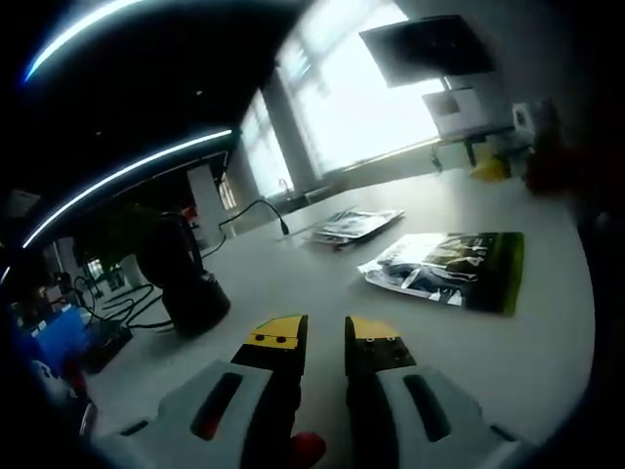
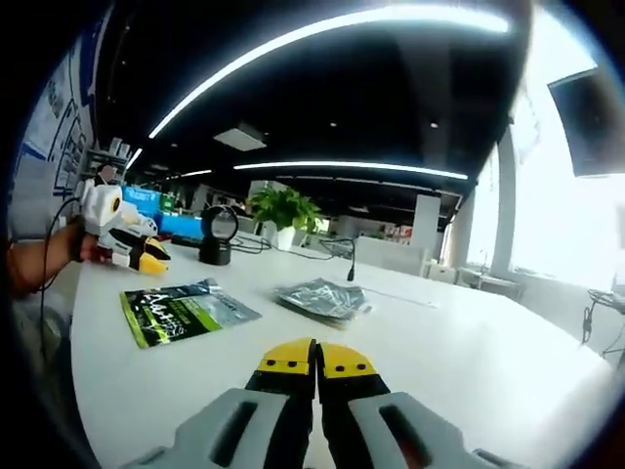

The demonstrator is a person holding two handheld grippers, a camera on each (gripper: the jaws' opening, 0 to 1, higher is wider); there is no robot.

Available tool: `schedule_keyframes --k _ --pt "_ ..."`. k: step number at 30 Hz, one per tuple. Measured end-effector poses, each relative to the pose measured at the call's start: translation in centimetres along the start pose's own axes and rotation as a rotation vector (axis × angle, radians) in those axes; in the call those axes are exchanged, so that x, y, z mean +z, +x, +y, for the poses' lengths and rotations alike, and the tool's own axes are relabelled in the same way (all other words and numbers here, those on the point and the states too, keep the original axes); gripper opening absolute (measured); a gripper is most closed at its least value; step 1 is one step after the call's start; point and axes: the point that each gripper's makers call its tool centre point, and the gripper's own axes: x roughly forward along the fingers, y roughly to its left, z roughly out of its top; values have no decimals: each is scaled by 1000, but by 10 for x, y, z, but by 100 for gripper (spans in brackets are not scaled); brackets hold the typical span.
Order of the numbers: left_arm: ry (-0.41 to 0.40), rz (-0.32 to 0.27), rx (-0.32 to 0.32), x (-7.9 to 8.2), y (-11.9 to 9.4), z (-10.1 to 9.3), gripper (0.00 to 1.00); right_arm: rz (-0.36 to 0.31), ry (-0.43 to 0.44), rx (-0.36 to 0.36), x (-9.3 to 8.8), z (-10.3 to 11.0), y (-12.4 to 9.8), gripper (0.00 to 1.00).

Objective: Clip sheet goods on table flip sheet goods clip sheet goods scan sheet goods put sheet goods back to table

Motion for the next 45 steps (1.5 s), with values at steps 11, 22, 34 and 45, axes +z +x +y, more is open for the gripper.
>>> schedule_keyframes --k 11,22,34,45 --pt "5 2 0 -2 1 2 8 10 -33 9 -2 3 3 0" --pt "10 8 -1 -1 1 -1 8 18 -73 3 -3 4 4 0" --pt "-24 15 -35 -2 1 -6 8 30 -92 2 -5 6 5 0" --pt "-58 4 -89 5 0 -14 8 30 -105 11 -5 7 5 0"
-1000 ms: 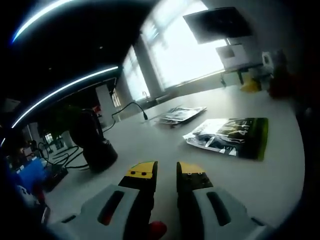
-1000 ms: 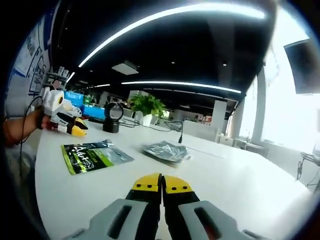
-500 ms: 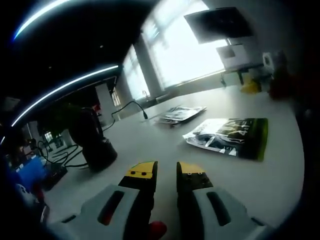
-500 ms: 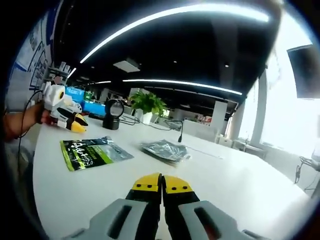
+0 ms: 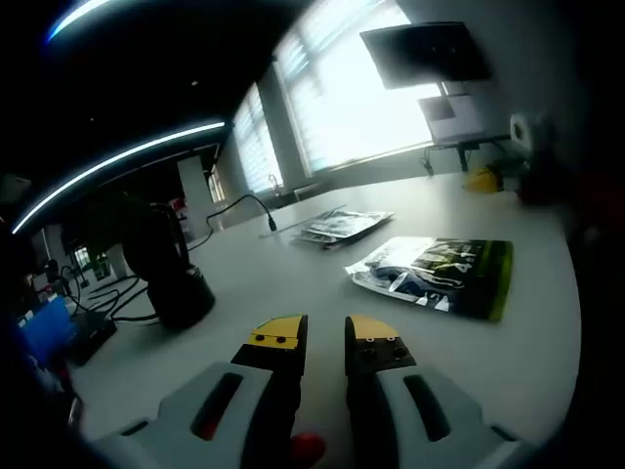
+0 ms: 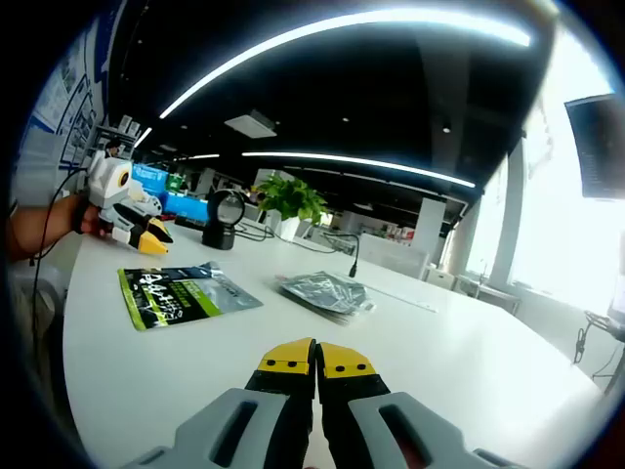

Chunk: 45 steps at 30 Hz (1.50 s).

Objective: Clip sheet goods on table flip sheet goods clip sheet goods scan sheet goods put sheet goods back to table

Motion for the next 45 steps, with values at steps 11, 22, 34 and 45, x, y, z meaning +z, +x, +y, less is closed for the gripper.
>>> schedule_keyframes --k 11,22,34,45 --pt "-214 34 23 -4 -3 5 7 2 -26 5 1 4 0 0" --pt "-442 75 -41 -10 -6 0 7 6 -46 12 0 8 -1 0" --pt "-684 139 -186 5 -6 -19 7 3 -51 13 1 10 -2 0" --pt "-917 266 -230 -8 12 -15 7 -2 -60 22 3 14 -2 0"
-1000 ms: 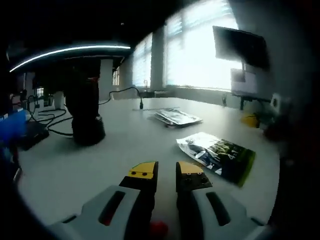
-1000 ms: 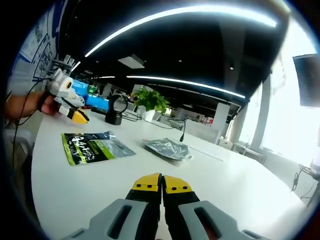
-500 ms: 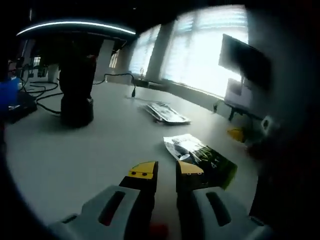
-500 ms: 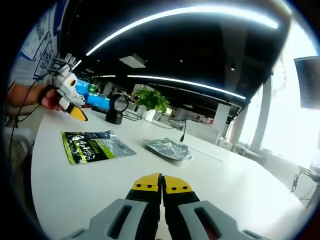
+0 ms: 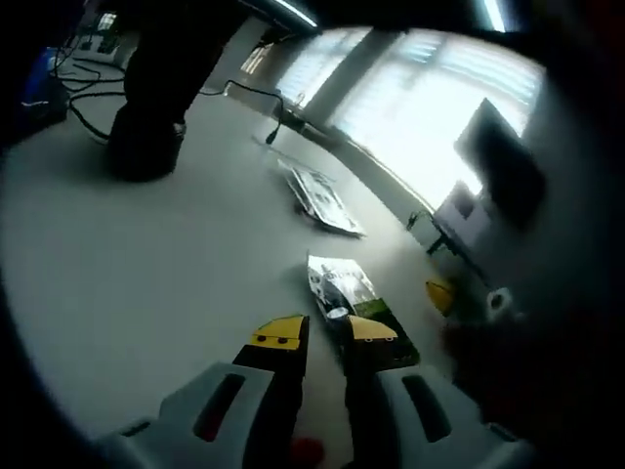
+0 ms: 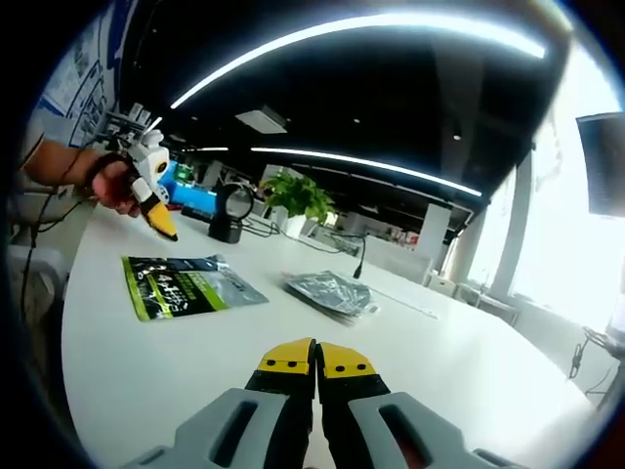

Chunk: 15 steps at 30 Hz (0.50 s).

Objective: Clip sheet goods on table flip sheet goods clip sheet goods scan sheet goods put sheet goods back to table

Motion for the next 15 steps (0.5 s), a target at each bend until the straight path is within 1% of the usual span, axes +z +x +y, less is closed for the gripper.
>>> schedule_keyframes --k 1,3,4,5,6,9,10,11,13,15 --pt "-3 -6 -1 3 1 2 7 0 -1 1 0 0 0 0" --pt "-8 5 8 -2 -2 -2 7 0 -4 2 0 0 0 0" --pt "-18 13 10 -3 -2 -2 7 0 -4 3 0 0 0 0" --pt "-51 40 8 -7 -2 -5 7 -1 -4 4 0 0 0 0" --pt "-63 52 10 -7 0 -4 7 -1 -4 4 0 0 0 0" --pt "-59 79 42 -6 2 1 7 -3 -3 6 1 0 0 0" --pt "-68 87 50 -8 2 -2 7 -3 -2 6 1 0 0 0" --pt "-82 97 55 -10 3 -5 8 -4 -2 8 1 1 0 0" --pt "-85 103 56 -5 5 -1 11 -6 -3 10 1 1 0 0" --pt "-82 116 62 -7 6 -2 11 -8 -3 10 1 1 0 0"
